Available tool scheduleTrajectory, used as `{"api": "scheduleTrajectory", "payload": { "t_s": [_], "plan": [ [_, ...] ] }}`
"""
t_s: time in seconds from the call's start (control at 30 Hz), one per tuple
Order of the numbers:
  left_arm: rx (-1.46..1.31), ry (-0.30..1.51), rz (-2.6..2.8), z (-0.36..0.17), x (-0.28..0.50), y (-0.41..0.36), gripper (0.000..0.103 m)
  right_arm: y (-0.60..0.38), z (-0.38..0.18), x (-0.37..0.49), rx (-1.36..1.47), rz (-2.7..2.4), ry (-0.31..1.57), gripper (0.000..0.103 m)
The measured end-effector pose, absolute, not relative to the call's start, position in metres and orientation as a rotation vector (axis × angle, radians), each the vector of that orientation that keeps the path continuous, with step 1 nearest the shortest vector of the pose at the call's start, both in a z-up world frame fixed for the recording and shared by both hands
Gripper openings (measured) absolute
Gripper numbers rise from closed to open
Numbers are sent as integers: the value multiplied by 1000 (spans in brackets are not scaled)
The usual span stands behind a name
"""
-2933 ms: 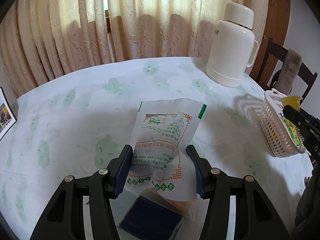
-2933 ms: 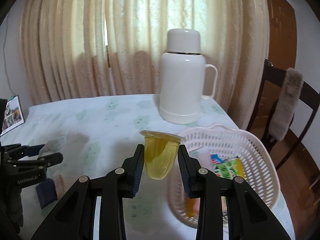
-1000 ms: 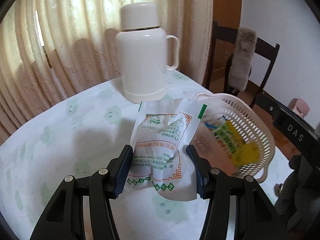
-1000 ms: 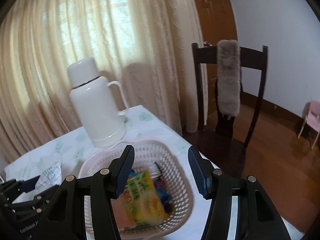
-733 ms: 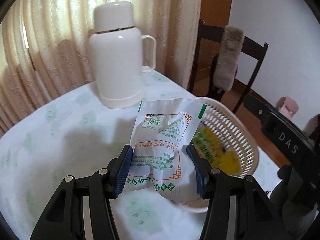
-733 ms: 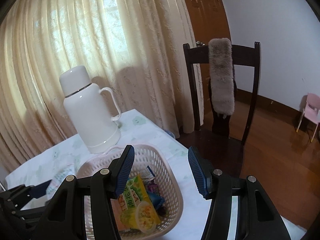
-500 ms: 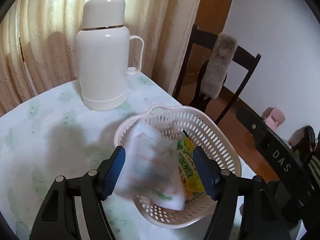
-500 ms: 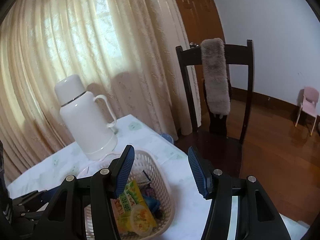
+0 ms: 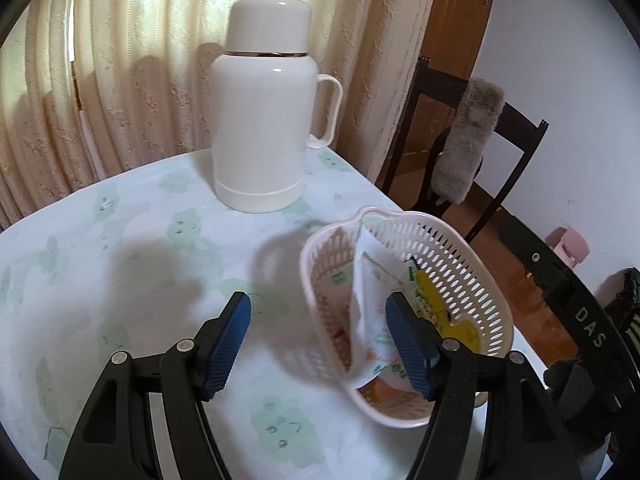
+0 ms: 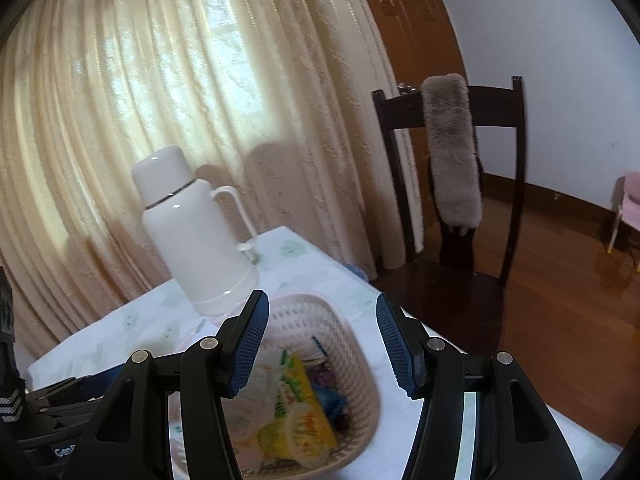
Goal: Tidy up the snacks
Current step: 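Carry the clear printed wrapper into the basket and open the left gripper, then withdraw the left gripper from the basket toward the dark blue box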
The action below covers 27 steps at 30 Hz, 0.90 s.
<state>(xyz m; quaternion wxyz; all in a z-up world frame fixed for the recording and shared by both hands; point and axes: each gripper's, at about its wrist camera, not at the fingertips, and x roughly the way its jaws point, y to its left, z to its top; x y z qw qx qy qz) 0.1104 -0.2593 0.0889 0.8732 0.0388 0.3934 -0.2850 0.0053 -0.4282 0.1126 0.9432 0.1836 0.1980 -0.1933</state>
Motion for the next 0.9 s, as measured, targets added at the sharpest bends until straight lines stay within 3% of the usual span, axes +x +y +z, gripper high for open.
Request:
{"api": "scheduleTrajectory", "payload": {
  "t_s": [0.9],
  "plan": [
    [-5, 823, -305, 91, 98, -129, 68, -342, 100, 15, 210, -58, 399, 62]
  ]
}}
